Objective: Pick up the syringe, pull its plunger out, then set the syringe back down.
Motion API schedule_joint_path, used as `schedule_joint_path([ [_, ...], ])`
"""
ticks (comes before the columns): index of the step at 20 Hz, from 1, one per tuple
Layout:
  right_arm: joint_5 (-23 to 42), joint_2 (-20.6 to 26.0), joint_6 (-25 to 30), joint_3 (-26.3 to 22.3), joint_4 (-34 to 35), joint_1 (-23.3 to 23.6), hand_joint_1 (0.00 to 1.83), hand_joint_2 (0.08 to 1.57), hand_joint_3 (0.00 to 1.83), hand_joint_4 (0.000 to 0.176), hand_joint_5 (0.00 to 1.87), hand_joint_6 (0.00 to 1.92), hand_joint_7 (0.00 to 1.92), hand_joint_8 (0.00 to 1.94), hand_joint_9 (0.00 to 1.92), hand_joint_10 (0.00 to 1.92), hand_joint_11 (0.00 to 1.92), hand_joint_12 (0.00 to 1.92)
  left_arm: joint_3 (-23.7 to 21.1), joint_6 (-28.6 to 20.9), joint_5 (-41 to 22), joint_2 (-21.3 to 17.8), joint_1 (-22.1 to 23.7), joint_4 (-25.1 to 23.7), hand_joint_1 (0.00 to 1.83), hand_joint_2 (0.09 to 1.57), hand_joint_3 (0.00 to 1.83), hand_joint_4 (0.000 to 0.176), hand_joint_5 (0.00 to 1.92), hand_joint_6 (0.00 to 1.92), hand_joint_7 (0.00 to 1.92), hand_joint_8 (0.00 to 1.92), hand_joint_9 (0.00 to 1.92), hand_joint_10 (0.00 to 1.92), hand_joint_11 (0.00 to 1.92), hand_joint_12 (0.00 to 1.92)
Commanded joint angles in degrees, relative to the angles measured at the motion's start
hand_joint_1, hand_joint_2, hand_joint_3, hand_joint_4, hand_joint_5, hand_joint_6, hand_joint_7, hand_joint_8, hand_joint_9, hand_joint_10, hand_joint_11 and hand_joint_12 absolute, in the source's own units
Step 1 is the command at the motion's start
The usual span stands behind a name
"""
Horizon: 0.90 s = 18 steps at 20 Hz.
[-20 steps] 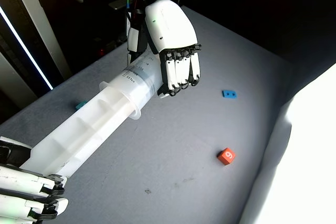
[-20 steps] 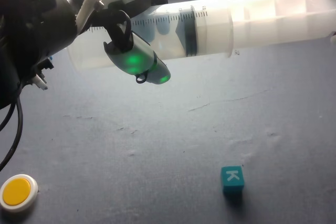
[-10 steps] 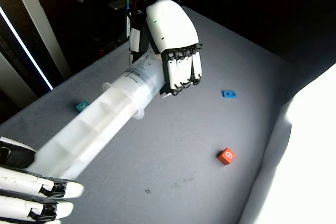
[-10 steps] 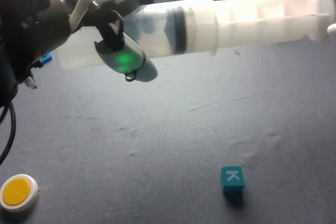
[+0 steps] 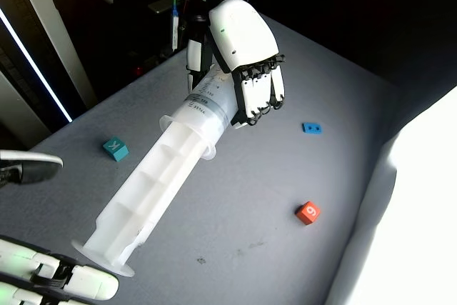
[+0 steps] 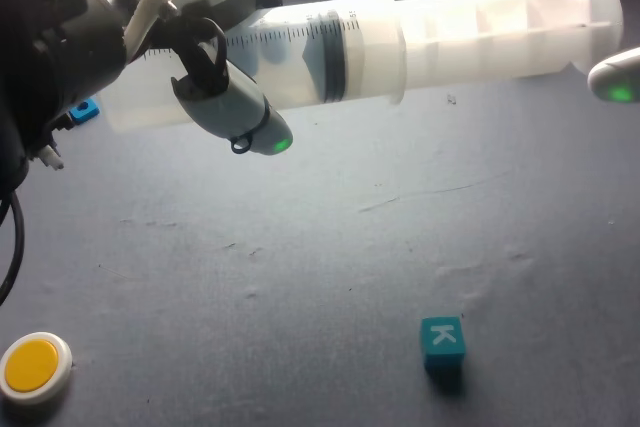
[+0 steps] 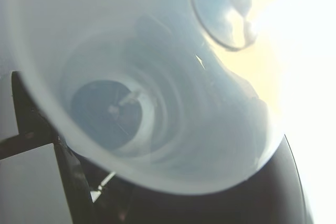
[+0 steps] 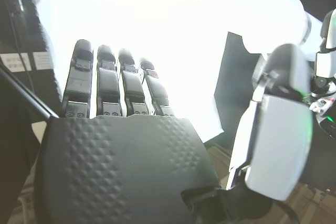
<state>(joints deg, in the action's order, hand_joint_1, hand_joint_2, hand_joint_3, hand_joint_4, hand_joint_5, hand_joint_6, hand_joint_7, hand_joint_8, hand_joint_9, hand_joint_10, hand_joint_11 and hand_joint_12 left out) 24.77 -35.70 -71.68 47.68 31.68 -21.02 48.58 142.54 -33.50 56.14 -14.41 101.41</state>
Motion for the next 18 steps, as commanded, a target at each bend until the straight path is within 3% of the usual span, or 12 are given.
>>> schedule_joint_path([
  [1,6.5,0.4,0.4,-0.1,-0.9,0.4,0.42,0.69,0.0,0.0,0.0,0.0,0.0,0.0,0.0,0.0,0.0,0.0,0.1,-0.5,0.5,-0.5,1.1,-3.2,1.16,1.25,0.0,0.0,0.66,1.32,0.8,1.43,0.62,1.14,0.35,1.5],
  [4,6.5,0.4,0.4,-0.1,-1.0,0.3,0.39,0.69,0.0,0.0,0.0,0.0,0.0,0.0,0.0,0.0,0.0,0.0,0.2,-0.6,0.9,-1.8,0.3,-4.7,1.14,1.26,0.0,0.0,0.66,1.38,0.77,1.43,0.61,1.14,0.33,1.49],
  [5,6.5,0.4,0.4,-0.1,-1.0,0.3,0.39,0.69,0.0,0.0,0.0,0.0,0.0,0.0,0.0,0.0,0.0,0.0,0.2,-2.2,1.1,-2.2,-0.3,-6.9,1.14,1.26,0.0,0.002,0.69,1.37,0.76,1.42,0.61,1.13,0.34,1.47],
  [6,6.5,0.4,0.5,-0.1,-1.0,0.3,0.4,0.69,0.0,0.0,0.0,0.0,0.0,0.0,0.0,0.0,0.0,0.0,0.2,-6.9,1.1,-2.7,-1.8,-11.1,1.14,1.25,0.0,0.006,0.7,1.36,0.78,1.39,0.63,1.11,0.35,1.46],
  [9,6.5,0.4,0.5,-0.2,-1.1,0.3,0.38,0.71,0.0,0.0,0.0,0.0,0.0,0.0,0.0,0.0,0.0,0.0,0.3,-10.3,1.1,-3.6,-4.3,-13.6,1.13,1.26,0.0,0.0,0.66,1.41,0.77,1.39,0.61,1.1,0.33,1.46],
  [12,6.5,0.4,0.5,-0.2,-1.2,0.3,0.39,0.71,0.0,0.0,0.0,0.0,0.0,0.0,0.0,0.0,0.0,0.0,0.3,-14.4,1.3,-4.1,-7.7,-16.8,1.16,1.25,0.0,0.0,0.67,1.32,0.8,1.42,0.62,1.14,0.34,1.52],
  [18,6.5,0.3,0.6,-0.3,-1.6,0.1,0.4,0.72,0.0,0.0,0.0,0.0,0.0,0.0,0.0,0.0,0.0,0.0,0.5,-30.8,1.0,-4.6,-16.2,-29.1,1.14,1.25,0.0,0.0,0.68,1.36,0.78,1.4,0.62,1.11,0.34,1.48],
])
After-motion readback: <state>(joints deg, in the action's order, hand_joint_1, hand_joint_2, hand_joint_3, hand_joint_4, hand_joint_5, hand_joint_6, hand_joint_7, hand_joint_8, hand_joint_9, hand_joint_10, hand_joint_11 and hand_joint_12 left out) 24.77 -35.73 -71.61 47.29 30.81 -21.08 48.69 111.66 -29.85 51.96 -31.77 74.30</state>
